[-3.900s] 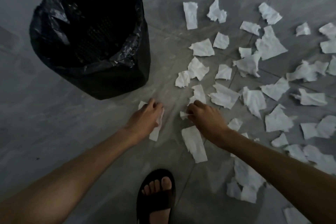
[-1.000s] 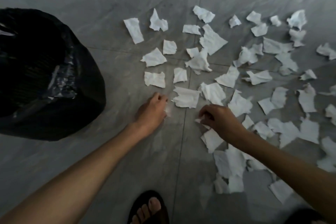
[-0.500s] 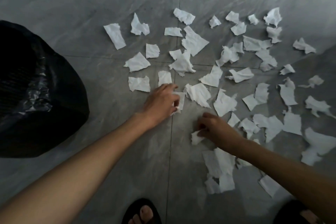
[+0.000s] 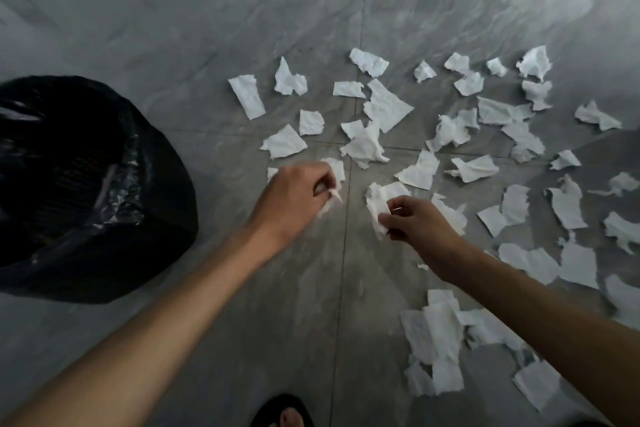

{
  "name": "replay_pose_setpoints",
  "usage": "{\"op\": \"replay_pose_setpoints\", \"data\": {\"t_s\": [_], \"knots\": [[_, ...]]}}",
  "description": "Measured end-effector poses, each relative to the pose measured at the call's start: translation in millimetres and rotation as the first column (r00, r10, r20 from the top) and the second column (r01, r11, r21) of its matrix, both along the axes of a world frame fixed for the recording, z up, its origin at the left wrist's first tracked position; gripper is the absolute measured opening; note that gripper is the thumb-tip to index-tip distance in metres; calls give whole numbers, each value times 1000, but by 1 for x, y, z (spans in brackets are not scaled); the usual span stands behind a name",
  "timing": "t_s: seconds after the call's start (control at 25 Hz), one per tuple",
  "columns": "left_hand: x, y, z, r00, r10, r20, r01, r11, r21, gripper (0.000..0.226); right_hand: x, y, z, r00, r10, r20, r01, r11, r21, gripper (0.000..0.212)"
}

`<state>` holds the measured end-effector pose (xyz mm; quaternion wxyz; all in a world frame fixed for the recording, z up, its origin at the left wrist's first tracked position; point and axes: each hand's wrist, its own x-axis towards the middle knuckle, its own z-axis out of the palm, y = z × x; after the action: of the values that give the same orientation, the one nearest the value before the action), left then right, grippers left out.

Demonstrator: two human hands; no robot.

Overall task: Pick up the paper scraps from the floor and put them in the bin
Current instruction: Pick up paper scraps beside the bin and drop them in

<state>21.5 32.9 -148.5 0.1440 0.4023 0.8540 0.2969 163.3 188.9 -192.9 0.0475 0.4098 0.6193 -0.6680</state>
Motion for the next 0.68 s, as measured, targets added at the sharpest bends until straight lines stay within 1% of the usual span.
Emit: {"op": "replay_pose_setpoints", "data": {"t_s": [0.08, 0.2, 0.28, 0.36, 0.44, 0.52, 0.6, 0.68], "knots": [[-14, -13, 54, 997, 43, -64, -34, 990, 139, 11, -22, -14, 13, 999, 23, -40, -24, 999, -35, 9], [-29, -42, 125, 976, 120, -180, -56, 944, 326, 10, -61, -40, 41, 990, 81, -111, -89, 994, -70, 10], [-44, -72, 154, 946, 209, -248, -96, 911, 402, 8, -92, -64, 68, 967, 181, -182, -188, 982, -21, 7], [-64, -108, 163, 904, 326, -277, -185, 882, 434, 7, -124, -90, 99, 925, 293, -240, -269, 955, 128, 7], [-84, -145, 153, 867, 436, -240, -322, 859, 397, 7, -156, -115, 128, 877, 390, -280, -288, 894, 343, 11], [-99, -180, 131, 823, 517, -233, -446, 844, 298, 9, -187, -141, 149, 814, 466, -346, -252, 820, 513, 9], [-110, -212, 105, 789, 575, -216, -564, 818, 114, 13, -212, -168, 160, 734, 552, -396, -211, 739, 640, 3], [-116, -235, 84, 782, 613, -112, -623, 772, -124, 22, -231, -191, 163, 673, 613, -414, -203, 691, 694, 6]]}}
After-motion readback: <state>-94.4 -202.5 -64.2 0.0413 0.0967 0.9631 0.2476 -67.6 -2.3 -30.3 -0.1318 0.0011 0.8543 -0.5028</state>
